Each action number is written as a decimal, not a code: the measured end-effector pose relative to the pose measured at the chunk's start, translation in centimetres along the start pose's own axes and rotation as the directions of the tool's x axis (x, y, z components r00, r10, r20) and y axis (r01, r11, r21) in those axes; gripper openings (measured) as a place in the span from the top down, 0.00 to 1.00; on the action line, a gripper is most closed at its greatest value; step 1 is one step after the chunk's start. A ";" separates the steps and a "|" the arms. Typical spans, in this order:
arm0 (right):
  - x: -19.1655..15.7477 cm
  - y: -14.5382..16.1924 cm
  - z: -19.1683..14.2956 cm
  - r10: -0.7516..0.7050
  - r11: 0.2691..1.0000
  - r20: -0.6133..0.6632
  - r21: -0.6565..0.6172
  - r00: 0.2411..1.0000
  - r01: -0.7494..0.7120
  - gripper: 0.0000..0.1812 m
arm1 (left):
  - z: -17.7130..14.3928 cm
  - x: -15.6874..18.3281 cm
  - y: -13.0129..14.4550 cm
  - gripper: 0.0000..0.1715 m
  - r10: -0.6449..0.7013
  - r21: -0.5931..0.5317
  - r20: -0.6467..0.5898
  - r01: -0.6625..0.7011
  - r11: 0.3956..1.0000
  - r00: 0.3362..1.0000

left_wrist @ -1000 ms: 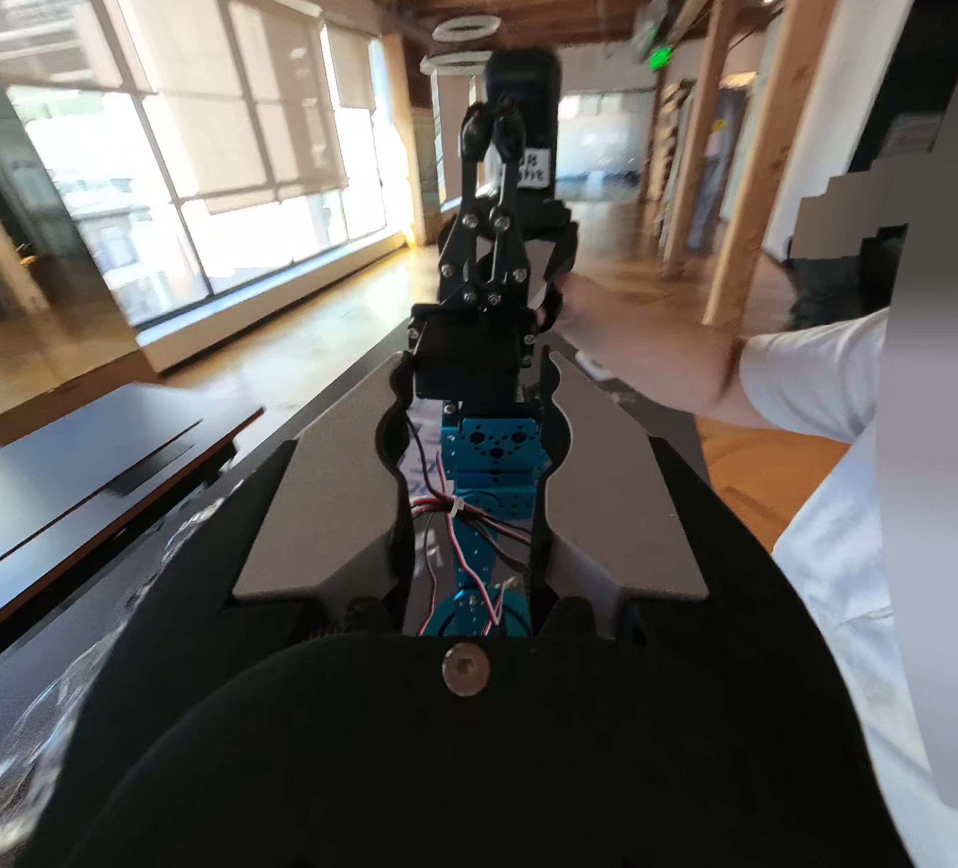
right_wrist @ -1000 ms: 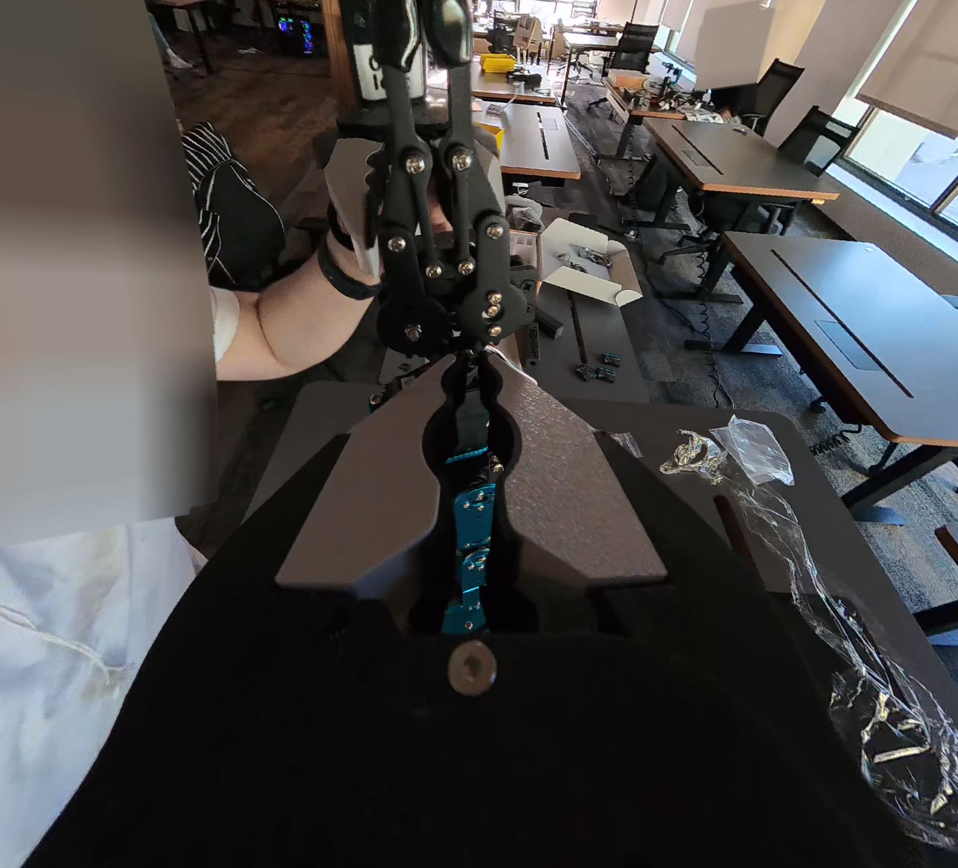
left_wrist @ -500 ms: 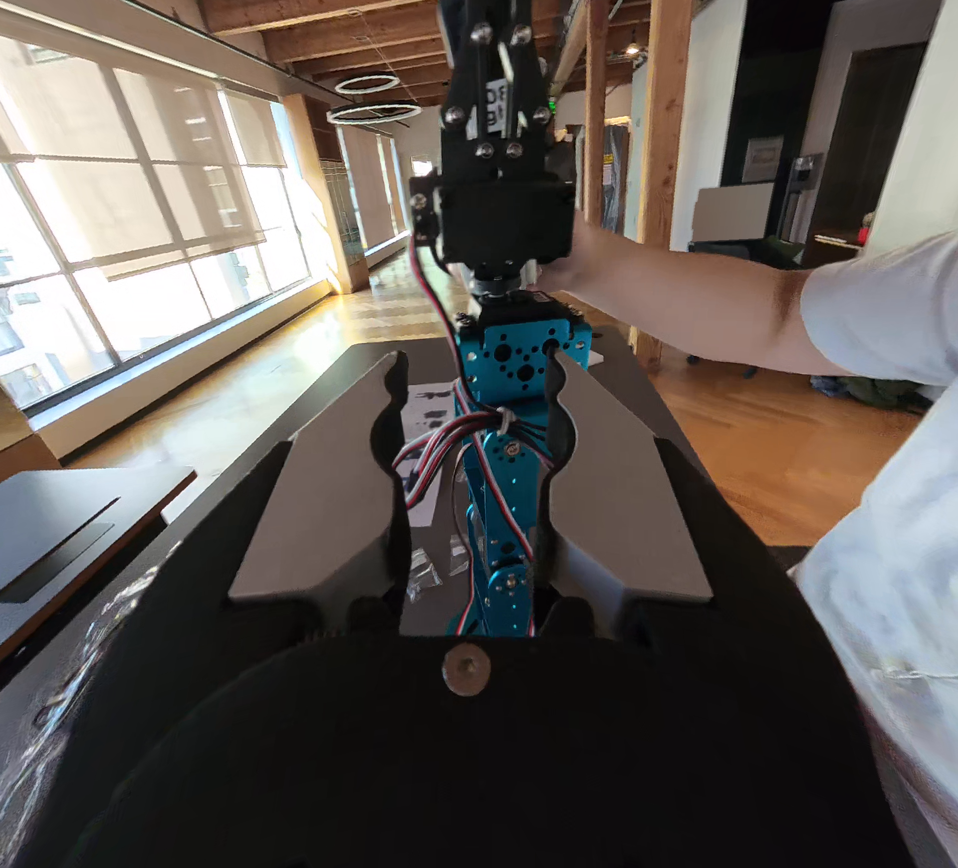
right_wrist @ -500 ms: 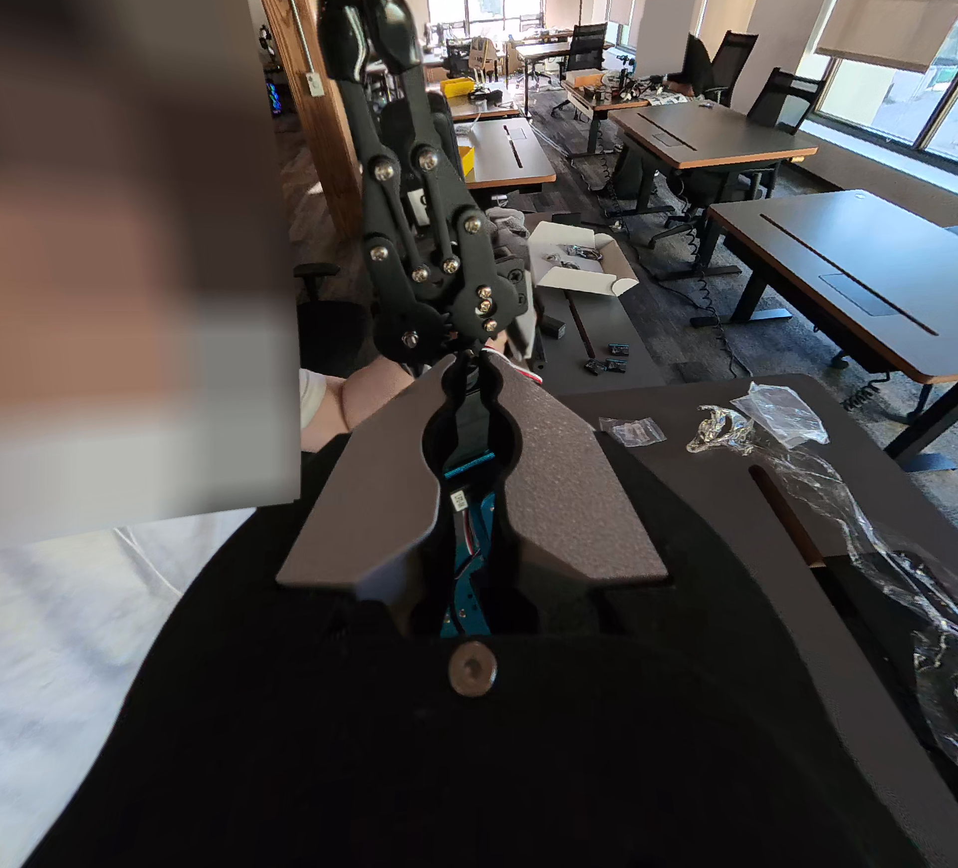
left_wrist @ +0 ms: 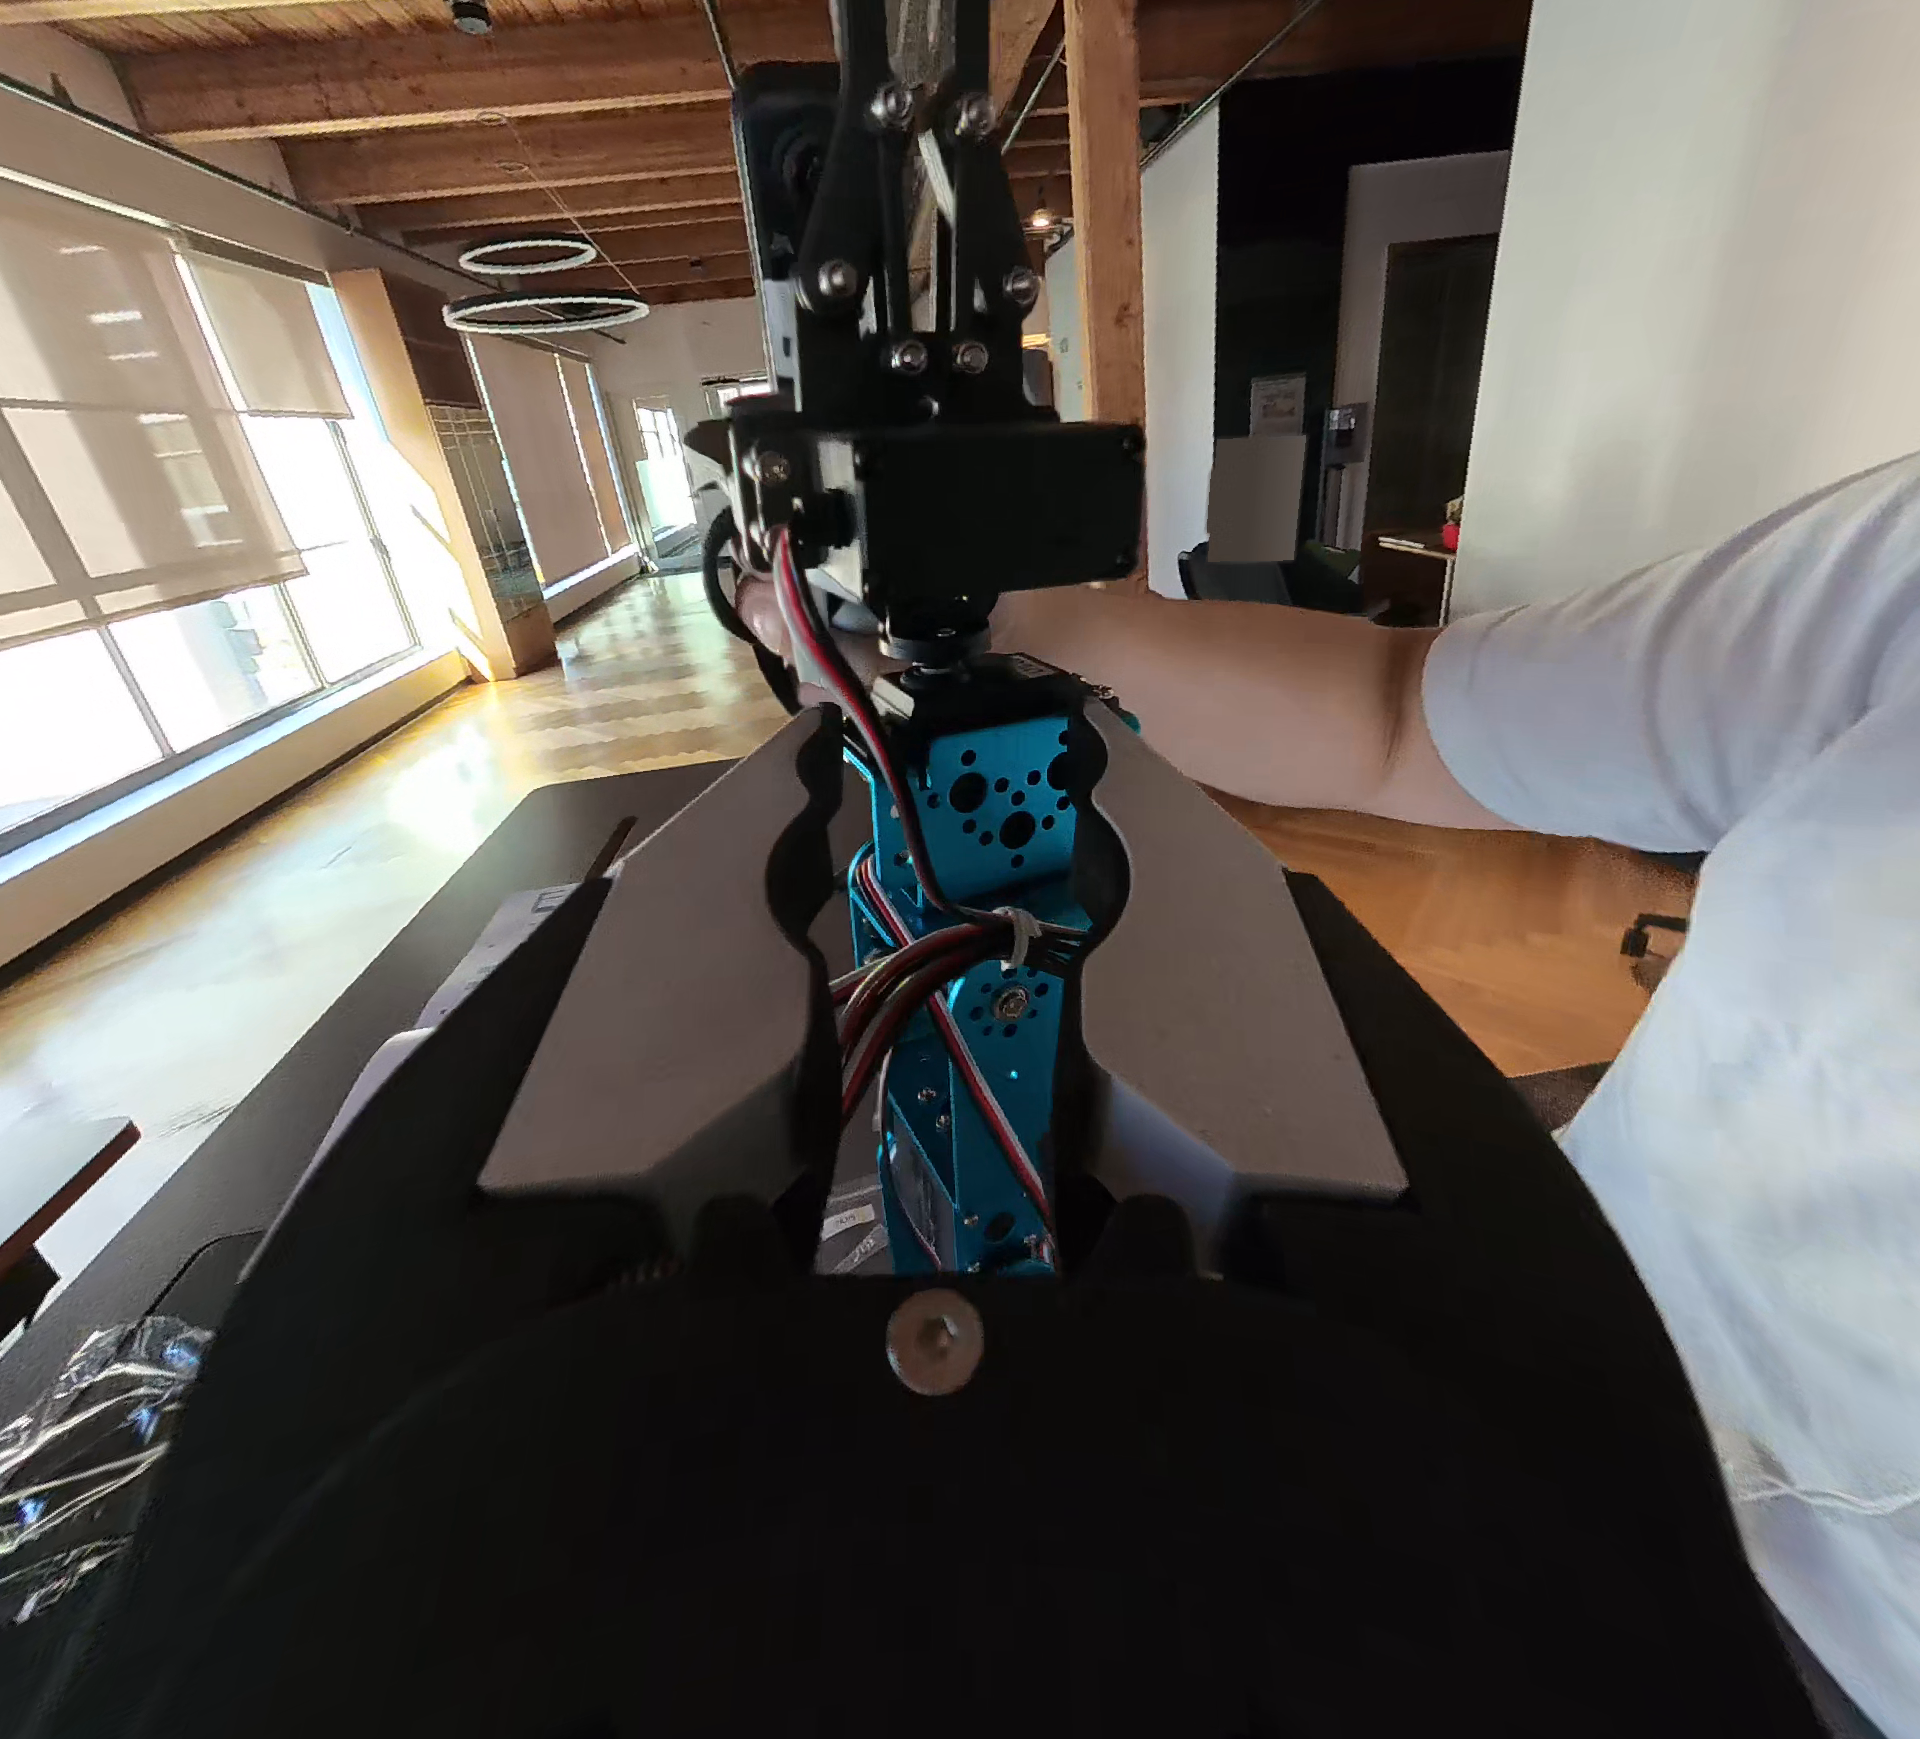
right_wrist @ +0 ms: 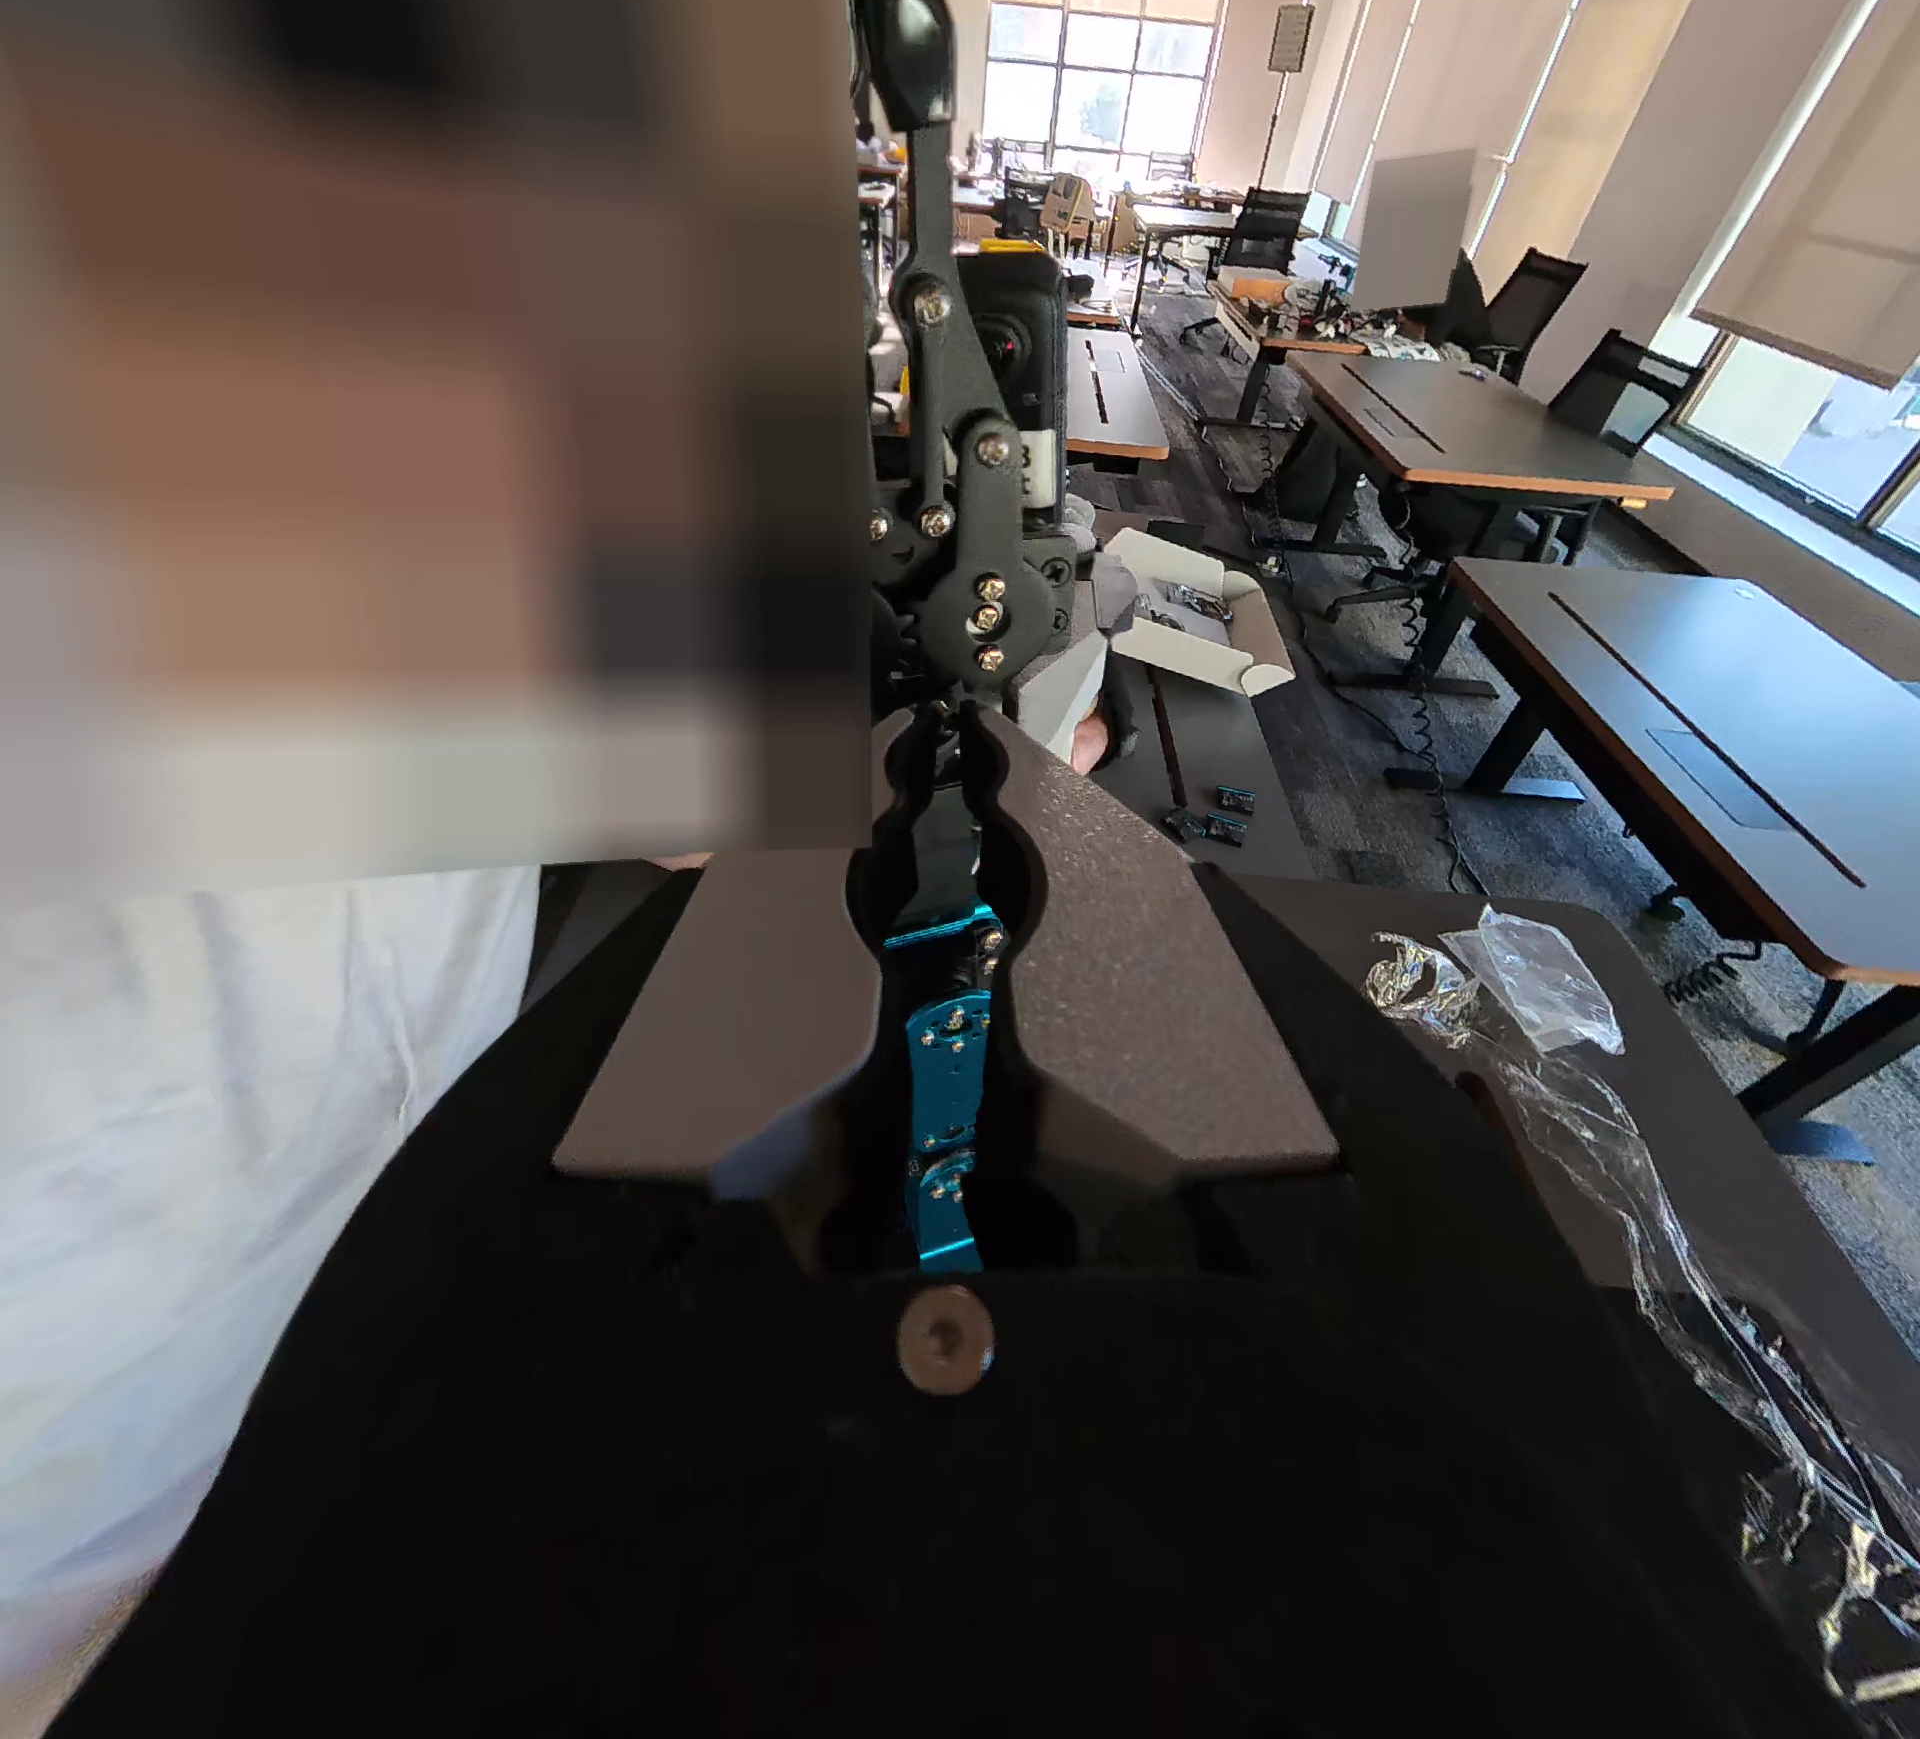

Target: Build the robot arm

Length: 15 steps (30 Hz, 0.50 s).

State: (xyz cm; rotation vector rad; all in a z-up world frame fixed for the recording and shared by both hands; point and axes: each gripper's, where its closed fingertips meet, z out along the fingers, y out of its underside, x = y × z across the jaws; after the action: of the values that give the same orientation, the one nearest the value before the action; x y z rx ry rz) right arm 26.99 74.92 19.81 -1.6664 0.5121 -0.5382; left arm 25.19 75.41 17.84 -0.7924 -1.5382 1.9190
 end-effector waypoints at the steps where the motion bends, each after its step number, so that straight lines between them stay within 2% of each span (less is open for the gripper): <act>1: 0.0 0.0 0.0 -0.002 1.000 0.002 0.009 1.000 0.002 0.99 | 0.0 0.0 0.0 0.76 0.000 0.002 -0.007 0.000 1.000 1.000; 8: -0.2 -0.1 -0.1 -0.156 0.987 -0.097 0.015 0.983 0.158 0.99 | 0.1 0.1 0.0 0.76 0.010 0.038 -0.054 -0.008 0.999 0.998; 12: -0.2 0.1 -0.1 -0.035 0.999 -0.105 -0.003 0.994 0.035 0.99 | 0.2 -0.2 -0.1 0.80 -0.049 0.080 -0.088 0.056 0.995 0.995; 15: -0.3 0.1 -0.2 -0.095 0.995 -0.135 -0.039 0.986 0.090 0.99 | 0.3 -0.1 0.0 0.80 -0.062 0.088 -0.108 0.071 0.994 0.992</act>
State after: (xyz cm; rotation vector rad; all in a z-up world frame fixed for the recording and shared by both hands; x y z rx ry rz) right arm 26.66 74.94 19.71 -1.6986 0.5477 -0.7192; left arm 25.06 75.18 17.92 -0.7795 -1.3864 1.8551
